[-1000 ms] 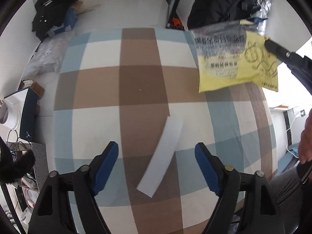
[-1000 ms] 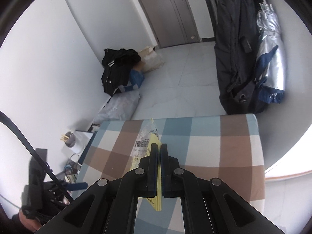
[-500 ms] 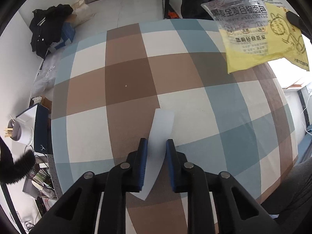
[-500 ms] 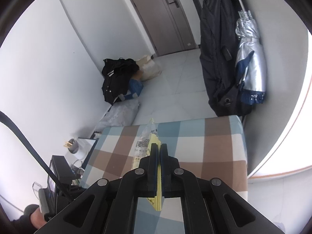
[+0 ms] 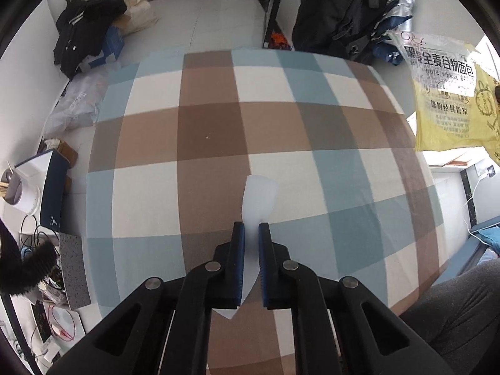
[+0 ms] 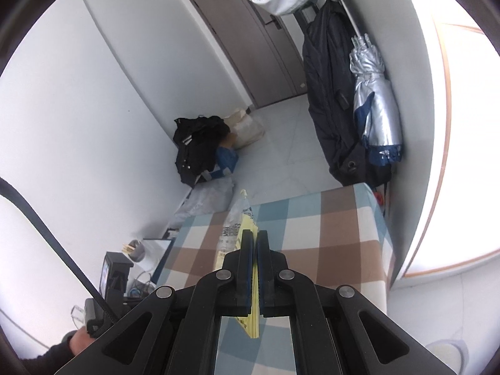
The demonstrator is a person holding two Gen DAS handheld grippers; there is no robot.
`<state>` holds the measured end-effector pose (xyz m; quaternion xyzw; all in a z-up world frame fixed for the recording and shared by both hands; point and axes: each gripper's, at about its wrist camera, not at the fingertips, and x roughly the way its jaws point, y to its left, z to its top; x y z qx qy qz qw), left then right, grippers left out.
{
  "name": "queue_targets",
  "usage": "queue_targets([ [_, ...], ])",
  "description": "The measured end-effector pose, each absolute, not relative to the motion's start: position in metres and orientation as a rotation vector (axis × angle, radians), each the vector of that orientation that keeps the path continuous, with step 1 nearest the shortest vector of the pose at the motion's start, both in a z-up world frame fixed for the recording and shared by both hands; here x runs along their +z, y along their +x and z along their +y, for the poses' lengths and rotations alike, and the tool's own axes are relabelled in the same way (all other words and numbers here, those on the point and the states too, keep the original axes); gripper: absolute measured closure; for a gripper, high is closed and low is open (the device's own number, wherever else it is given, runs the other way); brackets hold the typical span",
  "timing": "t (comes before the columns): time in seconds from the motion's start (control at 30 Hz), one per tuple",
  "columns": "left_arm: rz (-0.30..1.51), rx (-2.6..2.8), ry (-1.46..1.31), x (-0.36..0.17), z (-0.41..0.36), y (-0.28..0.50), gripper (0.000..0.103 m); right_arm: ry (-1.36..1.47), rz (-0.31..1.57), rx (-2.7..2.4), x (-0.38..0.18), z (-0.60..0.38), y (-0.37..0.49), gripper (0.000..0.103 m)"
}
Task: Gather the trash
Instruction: 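Carry the tube and yellow bag toward the white bin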
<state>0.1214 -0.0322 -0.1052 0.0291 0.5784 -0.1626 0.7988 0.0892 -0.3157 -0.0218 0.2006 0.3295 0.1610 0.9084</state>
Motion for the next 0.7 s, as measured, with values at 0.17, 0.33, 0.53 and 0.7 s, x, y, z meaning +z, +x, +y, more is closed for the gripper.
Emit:
queue_targets([
  [0.17, 1.191, -0.406, 0.075, -0.088, -0.044, 0.112, 0.098, 0.488, 0.636, 0.302, -0.013, -0.335, 0.061, 0.101],
  [0.33, 1.139, -0.472, 0.059, -0.063, -0.059, 0.103, 0.098, 0.539, 0.585, 0.306, 0.002, -0.354, 0.025, 0.101],
  [0.53, 1.094, -0.547, 0.069, -0.037, -0.094, 0.092, 0.098, 0.562, 0.501, 0.253, 0.029, -0.387, -0.015, 0.101],
  [0.7, 1.073, -0.658, 0.026, -0.014, -0.137, 0.083, 0.098, 0.548, 0.434, 0.172, 0.047, -0.425, -0.052, 0.101],
])
